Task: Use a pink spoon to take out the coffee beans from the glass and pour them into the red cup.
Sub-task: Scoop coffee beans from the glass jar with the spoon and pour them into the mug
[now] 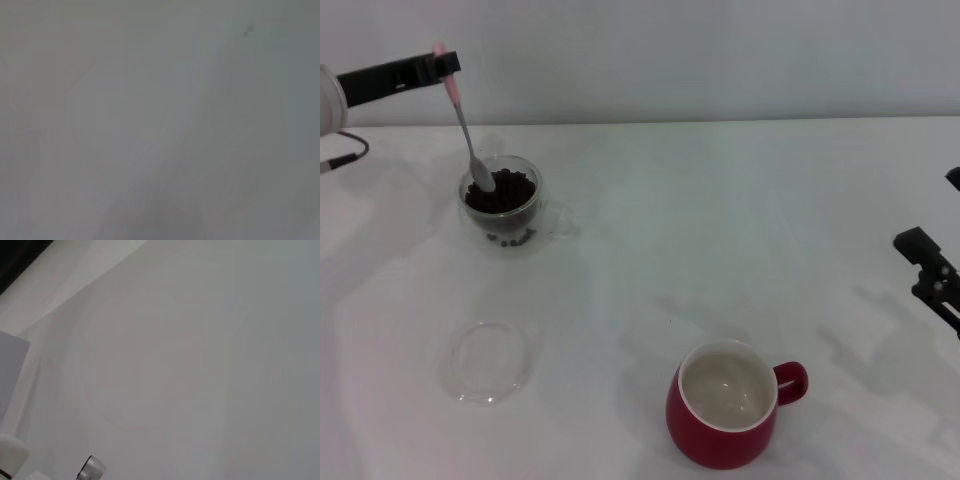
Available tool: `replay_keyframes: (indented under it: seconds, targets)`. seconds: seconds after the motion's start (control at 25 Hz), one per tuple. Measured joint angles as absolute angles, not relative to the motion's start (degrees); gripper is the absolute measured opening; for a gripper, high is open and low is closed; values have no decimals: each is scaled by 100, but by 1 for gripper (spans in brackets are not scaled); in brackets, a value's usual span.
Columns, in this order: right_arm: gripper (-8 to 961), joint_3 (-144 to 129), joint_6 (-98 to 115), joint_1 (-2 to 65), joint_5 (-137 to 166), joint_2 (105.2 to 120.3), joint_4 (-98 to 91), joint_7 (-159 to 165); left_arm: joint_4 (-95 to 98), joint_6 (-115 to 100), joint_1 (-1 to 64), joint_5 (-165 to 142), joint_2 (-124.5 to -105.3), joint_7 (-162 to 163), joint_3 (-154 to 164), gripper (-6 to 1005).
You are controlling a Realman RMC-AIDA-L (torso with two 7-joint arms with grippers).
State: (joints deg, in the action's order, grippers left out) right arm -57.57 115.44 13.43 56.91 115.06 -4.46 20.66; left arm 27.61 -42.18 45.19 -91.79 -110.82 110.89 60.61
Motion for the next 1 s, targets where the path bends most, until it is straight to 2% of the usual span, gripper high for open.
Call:
replay_keyframes:
  seconds: [0.2, 0.44, 0.8, 1.0]
  targets:
    - [754, -5773, 11541, 1383, 5690, 11503, -454, 2065, 2778, -4047, 4420, -9118, -11333, 10917, 6028, 132]
    - [754, -5748, 11467, 1432, 5685, 11494, -457, 2065, 2718, -3849, 4329, -9089, -11495, 10884, 6028, 132]
    - [754, -5713, 11247, 1431, 5668, 11477, -538, 2061, 2366, -3755, 4134, -8472, -11567, 10912, 6030, 132]
    - [754, -5712, 11178, 1433, 5668, 11478, -538, 2038, 2080, -3835, 4087, -8046, -11539, 10945, 6030, 132]
